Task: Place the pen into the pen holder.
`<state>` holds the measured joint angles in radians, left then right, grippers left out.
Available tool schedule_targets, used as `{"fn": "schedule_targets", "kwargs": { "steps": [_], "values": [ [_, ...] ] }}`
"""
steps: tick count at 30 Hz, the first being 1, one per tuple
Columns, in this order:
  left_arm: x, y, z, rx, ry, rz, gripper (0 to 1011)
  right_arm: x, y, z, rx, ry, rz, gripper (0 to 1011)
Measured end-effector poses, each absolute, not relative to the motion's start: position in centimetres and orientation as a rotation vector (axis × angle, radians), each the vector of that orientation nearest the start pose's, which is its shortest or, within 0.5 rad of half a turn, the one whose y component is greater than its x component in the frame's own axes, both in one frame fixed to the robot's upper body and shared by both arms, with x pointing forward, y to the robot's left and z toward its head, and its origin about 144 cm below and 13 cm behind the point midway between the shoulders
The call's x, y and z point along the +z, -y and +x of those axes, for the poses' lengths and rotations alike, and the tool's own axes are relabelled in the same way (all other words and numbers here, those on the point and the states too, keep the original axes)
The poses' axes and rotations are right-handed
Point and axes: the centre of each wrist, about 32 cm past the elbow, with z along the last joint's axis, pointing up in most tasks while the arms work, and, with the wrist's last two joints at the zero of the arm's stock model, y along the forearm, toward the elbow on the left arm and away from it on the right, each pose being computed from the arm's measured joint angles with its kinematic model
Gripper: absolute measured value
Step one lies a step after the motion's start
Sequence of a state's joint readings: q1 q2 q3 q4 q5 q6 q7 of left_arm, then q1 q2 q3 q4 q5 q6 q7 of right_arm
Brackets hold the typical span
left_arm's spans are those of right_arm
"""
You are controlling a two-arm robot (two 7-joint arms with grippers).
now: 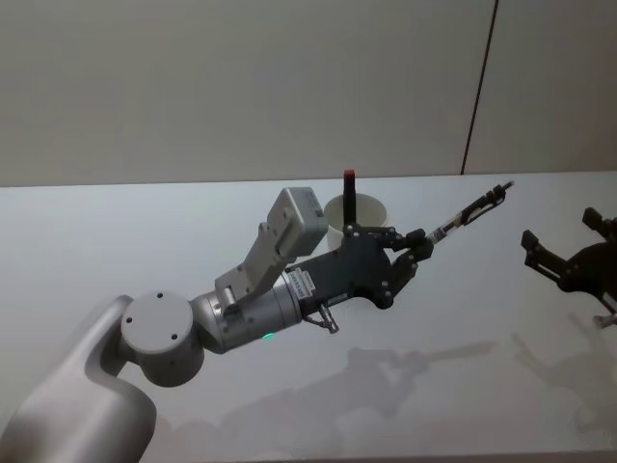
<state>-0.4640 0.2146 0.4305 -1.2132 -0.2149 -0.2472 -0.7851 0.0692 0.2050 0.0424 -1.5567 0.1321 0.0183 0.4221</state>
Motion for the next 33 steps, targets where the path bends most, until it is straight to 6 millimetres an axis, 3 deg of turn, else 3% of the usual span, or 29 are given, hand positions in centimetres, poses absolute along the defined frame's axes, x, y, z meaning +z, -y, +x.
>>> {"fn": "schedule_targets", "kwargs": {
  "steps": [20,33],
  "values": [
    [118.5,-19.0,57.0,0.450,0.293,0.001,131,116.7,32.3,46.5,-1.001,-0.097,0.107,1002],
    [118.5,-19.0,57.0,0.450,0.293,0.001,131,116.5,32.1,46.3,-0.885,-0.208,0.221,1001]
  ]
}}
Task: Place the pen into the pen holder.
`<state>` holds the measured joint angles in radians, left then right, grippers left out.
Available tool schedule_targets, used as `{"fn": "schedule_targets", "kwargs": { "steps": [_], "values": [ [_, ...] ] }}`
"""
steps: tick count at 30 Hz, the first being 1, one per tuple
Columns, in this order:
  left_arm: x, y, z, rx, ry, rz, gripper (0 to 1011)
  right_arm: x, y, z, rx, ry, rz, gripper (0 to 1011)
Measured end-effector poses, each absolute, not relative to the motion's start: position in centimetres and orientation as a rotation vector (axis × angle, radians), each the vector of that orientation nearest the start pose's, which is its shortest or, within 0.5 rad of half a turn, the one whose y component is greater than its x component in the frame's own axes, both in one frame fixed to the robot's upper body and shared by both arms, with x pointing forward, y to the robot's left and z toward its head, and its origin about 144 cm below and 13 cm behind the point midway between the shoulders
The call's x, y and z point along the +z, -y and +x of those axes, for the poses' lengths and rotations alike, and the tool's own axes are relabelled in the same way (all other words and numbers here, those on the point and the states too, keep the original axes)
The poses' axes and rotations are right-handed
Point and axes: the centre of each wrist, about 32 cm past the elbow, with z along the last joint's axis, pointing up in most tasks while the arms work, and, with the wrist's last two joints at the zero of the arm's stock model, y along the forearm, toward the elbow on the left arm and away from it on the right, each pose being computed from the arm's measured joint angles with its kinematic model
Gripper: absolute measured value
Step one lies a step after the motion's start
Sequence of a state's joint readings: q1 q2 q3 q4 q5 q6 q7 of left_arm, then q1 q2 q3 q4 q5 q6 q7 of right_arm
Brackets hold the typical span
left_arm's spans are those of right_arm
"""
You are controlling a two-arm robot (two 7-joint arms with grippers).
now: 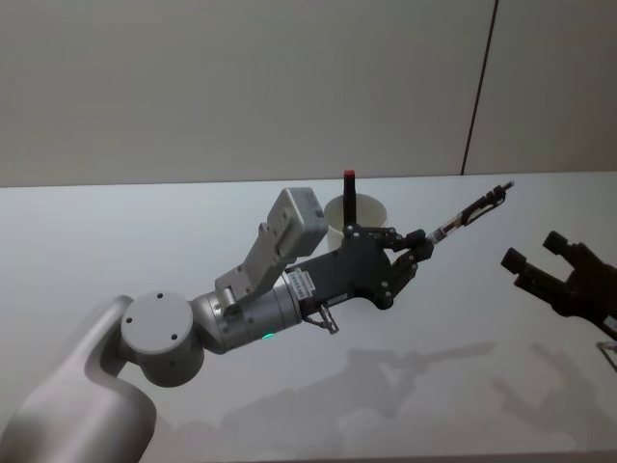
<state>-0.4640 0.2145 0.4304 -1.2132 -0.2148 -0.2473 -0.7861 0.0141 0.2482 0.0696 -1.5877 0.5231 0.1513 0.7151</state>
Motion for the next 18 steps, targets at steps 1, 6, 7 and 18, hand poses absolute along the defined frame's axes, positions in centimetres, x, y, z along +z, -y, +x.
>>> {"fn": "schedule_targets", "kwargs": {
  "steps": [1,6,7,18],
  "values": [
    [118.5,-19.0,57.0,0.450,0.293,0.001,131,116.5,32.1,46.3,-0.880,-0.212,0.226,1002],
    [118.5,-19.0,57.0,0.450,0.293,0.001,131,116.5,31.7,46.3,-0.852,-0.235,0.255,1002],
    [118.5,-19.0,57.0,0.450,0.293,0.001,131,116.5,31.6,46.3,-0.844,-0.241,0.264,1002],
    [118.5,-19.0,57.0,0.450,0.293,0.001,131,116.6,30.4,47.0,-0.801,-0.275,0.325,1002]
  ]
}}
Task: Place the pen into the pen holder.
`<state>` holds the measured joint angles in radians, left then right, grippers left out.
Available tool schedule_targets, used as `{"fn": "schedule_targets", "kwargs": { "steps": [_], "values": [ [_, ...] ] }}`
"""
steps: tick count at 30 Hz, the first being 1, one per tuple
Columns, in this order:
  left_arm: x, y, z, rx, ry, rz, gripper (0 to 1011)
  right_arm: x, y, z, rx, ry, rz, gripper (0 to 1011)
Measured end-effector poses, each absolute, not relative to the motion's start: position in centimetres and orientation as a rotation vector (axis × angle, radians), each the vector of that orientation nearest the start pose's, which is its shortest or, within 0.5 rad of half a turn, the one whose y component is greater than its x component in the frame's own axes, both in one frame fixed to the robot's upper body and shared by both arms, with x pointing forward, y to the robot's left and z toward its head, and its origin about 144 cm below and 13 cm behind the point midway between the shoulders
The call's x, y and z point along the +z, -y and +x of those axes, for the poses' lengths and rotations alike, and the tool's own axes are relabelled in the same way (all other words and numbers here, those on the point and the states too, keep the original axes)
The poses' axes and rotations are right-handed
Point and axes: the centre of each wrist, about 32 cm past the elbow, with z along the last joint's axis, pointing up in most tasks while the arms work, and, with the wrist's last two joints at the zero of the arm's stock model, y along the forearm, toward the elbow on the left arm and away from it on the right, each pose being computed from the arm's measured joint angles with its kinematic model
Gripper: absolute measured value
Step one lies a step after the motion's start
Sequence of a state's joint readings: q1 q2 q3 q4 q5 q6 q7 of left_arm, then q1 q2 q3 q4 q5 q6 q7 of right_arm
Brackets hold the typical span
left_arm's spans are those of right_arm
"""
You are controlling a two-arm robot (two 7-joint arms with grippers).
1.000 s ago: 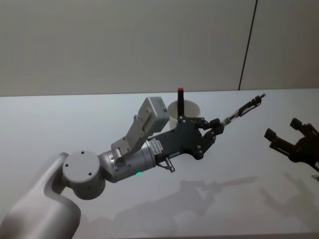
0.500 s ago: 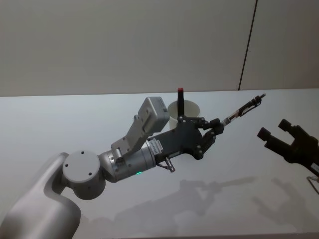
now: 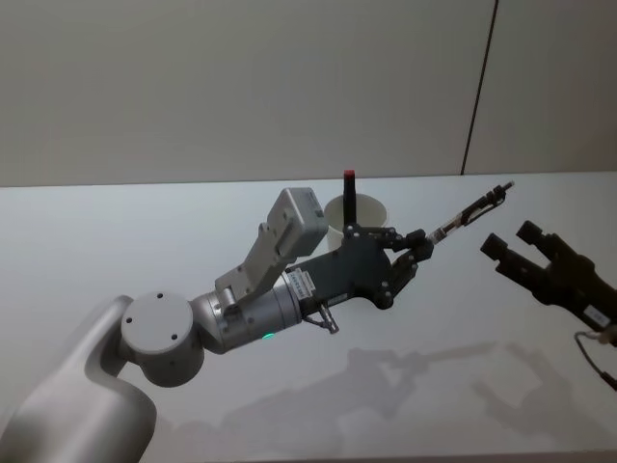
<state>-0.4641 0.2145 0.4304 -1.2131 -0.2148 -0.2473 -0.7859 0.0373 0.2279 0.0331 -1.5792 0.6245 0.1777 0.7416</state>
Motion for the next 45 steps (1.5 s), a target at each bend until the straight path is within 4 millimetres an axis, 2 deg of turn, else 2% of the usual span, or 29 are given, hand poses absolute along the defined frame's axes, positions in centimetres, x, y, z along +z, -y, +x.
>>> {"fn": "schedule_targets", "kwargs": {
  "steps": [22,45],
  "values": [
    [118.5,-19.0,57.0,0.450,0.293,0.001,131,117.1,28.1,49.0,-0.746,-0.327,0.429,1002],
    [118.5,-19.0,57.0,0.450,0.293,0.001,131,117.0,27.1,50.1,-0.728,-0.365,0.455,1002]
  ]
}}
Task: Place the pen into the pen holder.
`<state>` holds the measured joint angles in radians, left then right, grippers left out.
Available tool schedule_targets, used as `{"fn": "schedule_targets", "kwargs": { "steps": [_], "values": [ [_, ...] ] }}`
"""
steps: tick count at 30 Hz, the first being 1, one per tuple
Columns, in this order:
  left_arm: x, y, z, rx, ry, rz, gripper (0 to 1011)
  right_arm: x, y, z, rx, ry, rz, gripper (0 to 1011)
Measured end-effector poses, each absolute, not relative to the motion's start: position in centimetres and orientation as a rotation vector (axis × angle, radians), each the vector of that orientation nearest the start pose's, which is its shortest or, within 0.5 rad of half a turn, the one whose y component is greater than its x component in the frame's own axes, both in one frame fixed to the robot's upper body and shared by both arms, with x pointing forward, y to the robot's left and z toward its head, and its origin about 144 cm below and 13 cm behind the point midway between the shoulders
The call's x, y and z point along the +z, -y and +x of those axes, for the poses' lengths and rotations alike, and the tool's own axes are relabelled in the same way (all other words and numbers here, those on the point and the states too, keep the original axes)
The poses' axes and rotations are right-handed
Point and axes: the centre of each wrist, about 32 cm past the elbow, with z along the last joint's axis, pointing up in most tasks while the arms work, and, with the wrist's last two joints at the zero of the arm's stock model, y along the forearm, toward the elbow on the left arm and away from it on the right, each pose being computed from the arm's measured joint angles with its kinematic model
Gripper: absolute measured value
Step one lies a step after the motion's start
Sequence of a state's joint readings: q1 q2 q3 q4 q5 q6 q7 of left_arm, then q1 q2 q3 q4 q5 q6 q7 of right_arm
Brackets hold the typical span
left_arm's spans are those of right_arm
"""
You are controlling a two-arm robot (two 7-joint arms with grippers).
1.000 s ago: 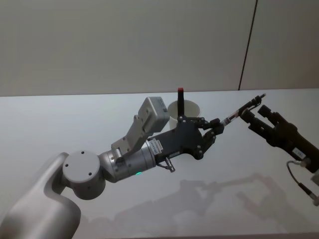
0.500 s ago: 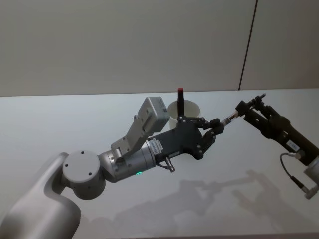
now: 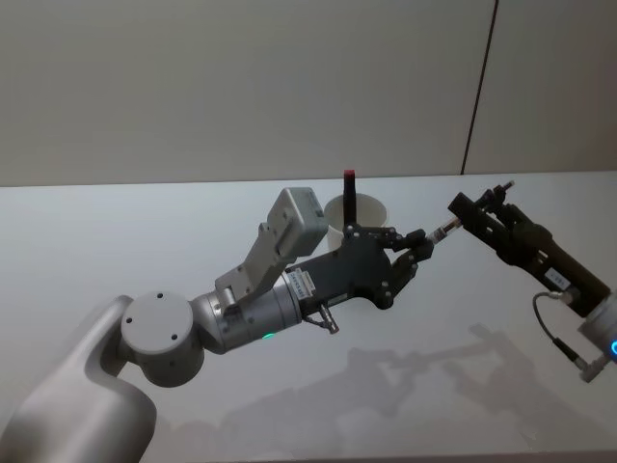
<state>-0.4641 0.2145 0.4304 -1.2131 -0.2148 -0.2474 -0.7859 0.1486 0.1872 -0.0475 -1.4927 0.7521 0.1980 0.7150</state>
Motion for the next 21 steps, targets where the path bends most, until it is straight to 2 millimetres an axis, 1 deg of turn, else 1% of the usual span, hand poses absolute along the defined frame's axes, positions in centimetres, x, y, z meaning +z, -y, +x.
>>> {"fn": "schedule_targets", "kwargs": {
  "steps": [4,9,10,11,14,15,17,18,19,21],
  "values": [
    [118.53,-18.98,57.00,0.450,0.293,0.001,131,116.92,27.05,50.24,-0.731,-0.370,0.451,996],
    [118.53,-18.98,57.00,0.450,0.293,0.001,131,116.83,26.97,50.33,-0.733,-0.374,0.449,907],
    [118.53,-18.98,57.00,0.450,0.293,0.001,131,116.80,26.95,50.37,-0.733,-0.376,0.449,863],
    [118.53,-18.98,57.00,0.450,0.293,0.001,131,116.78,26.94,50.37,-0.733,-0.377,0.449,863],
    [118.53,-18.98,57.00,0.450,0.293,0.001,131,116.74,26.91,50.42,-0.733,-0.380,0.453,763],
    [118.53,-18.98,57.00,0.450,0.293,0.001,131,116.72,26.90,50.43,-0.733,-0.381,0.454,763],
    [118.53,-18.98,57.00,0.450,0.293,0.001,131,116.67,26.89,50.44,-0.732,-0.382,0.457,656],
    [118.53,-18.98,57.00,0.450,0.293,0.001,131,116.66,26.88,50.45,-0.732,-0.383,0.459,623],
    [118.53,-18.98,57.00,0.450,0.293,0.001,131,116.65,26.87,50.45,-0.732,-0.383,0.461,623],
    [118.53,-18.99,57.00,0.450,0.293,0.001,131,116.59,26.84,50.45,-0.731,-0.384,0.467,554]
  ]
}}
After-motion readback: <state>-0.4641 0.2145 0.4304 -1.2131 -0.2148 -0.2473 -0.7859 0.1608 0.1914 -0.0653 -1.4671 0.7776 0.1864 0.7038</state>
